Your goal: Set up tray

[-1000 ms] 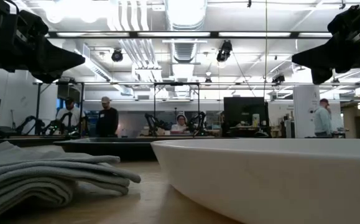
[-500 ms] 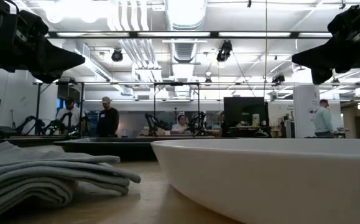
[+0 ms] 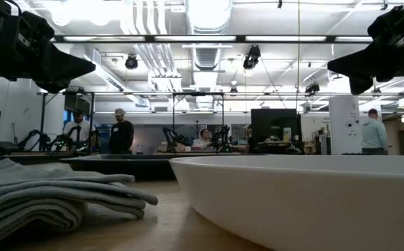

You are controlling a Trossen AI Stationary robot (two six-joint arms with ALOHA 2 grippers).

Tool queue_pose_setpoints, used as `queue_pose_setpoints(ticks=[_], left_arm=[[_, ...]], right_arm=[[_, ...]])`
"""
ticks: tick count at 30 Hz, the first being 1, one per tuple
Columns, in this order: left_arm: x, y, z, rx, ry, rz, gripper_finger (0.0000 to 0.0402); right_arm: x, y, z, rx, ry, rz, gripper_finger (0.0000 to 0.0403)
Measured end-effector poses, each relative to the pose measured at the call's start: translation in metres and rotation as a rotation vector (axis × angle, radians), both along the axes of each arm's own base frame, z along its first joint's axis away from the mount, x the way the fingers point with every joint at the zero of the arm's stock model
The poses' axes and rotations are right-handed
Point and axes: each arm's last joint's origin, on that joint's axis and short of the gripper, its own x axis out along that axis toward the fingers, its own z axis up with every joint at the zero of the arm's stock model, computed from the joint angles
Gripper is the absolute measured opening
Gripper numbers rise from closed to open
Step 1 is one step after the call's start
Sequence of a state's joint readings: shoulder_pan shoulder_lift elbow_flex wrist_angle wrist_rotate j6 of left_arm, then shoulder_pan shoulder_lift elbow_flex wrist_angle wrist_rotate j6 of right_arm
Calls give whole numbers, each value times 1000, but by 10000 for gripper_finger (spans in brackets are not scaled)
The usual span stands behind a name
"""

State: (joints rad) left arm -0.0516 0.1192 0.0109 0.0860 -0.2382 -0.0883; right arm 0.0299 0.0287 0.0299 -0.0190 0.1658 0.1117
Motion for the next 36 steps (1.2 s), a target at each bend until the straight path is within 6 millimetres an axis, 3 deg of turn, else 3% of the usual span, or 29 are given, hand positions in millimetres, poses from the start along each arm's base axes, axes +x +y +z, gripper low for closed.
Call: queue_pose_setpoints(ticks=[24, 28, 33, 36], left_arm=[[1, 0, 0, -2, 9, 2, 0], [0, 0, 1, -165, -27, 5, 0], [1, 0, 4, -227, -80, 8, 0], [0, 1, 15, -283, -201, 12, 1]], right_arm=[[0, -1, 5, 235, -90, -28, 9], [0, -2, 5, 276, -99, -46, 8], [-1, -5, 5, 596, -180, -145, 8], [-1, -6, 4, 707, -214, -189, 8]])
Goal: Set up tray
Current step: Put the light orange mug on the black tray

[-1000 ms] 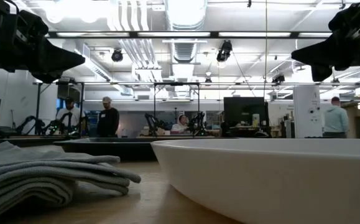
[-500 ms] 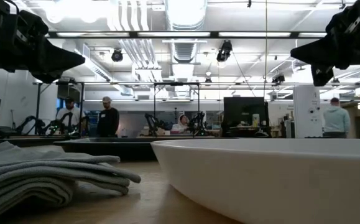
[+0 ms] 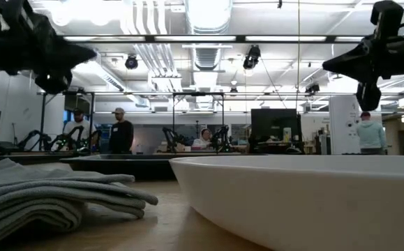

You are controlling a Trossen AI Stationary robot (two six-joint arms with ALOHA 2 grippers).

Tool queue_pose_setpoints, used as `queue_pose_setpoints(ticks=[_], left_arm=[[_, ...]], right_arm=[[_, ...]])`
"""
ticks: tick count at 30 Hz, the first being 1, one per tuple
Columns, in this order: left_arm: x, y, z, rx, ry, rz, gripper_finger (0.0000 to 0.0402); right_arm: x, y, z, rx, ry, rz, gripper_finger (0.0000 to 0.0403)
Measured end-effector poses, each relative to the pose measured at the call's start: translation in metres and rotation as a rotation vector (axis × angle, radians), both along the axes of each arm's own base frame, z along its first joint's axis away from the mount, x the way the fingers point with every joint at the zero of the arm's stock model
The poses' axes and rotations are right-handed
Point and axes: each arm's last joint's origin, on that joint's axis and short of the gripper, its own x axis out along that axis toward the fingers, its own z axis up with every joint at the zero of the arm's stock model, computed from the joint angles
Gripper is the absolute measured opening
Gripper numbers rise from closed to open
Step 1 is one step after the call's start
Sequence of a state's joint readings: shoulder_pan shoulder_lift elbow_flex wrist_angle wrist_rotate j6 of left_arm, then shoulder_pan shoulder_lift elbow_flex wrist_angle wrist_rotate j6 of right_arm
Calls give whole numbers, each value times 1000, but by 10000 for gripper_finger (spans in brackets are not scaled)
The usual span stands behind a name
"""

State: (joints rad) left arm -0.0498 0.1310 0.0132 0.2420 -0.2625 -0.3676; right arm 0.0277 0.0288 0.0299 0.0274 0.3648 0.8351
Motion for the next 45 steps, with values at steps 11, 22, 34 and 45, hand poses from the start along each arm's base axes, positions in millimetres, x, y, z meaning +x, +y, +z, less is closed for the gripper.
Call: queue_pose_setpoints(ticks=[11, 22, 34, 45], left_arm=[[1, 1, 38, -64, -121, 27, 156], [22, 0, 100, -119, -35, 27, 219], [49, -3, 153, -234, 405, 14, 219], [80, -12, 175, -480, 903, -98, 219]], right_arm=[[0, 0, -2, -145, 70, -8, 9], [0, -1, -2, -296, 135, -44, 9], [0, -1, -2, -295, 134, -43, 9], [0, -1, -2, -296, 133, -42, 9]])
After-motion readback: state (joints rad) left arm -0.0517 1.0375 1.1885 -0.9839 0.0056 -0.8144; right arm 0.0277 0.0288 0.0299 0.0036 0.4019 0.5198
